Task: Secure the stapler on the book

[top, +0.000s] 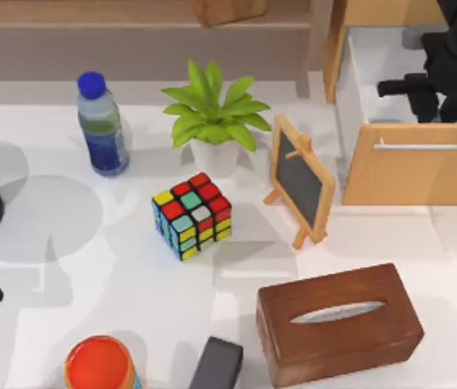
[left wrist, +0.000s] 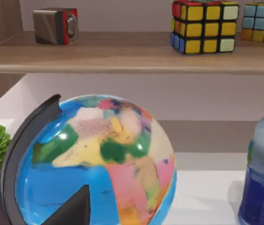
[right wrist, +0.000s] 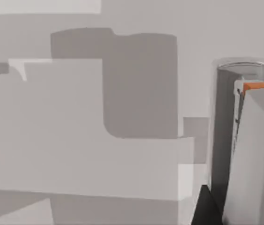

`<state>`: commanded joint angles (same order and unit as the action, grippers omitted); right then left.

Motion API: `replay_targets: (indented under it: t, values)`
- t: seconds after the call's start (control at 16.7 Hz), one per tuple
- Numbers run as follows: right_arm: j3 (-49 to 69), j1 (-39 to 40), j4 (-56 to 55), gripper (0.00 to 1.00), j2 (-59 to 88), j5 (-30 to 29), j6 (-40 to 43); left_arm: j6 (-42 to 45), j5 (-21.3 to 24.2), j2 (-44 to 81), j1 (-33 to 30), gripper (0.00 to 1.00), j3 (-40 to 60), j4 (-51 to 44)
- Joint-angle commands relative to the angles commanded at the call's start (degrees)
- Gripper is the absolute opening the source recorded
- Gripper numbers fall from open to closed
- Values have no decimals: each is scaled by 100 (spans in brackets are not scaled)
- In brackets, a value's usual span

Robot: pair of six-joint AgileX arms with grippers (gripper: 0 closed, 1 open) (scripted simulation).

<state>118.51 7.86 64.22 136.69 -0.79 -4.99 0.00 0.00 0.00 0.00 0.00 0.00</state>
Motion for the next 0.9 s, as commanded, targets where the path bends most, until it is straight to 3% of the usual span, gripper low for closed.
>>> replay_targets:
  t: [0.42,0.9]
  values:
    - [-691,-311,-357,0,-1418,192,946,0,0,0,0,100,0,0]
    - [-2231,-1821,-868,0,-3151,373,2034,0,0,0,0,100,0,0]
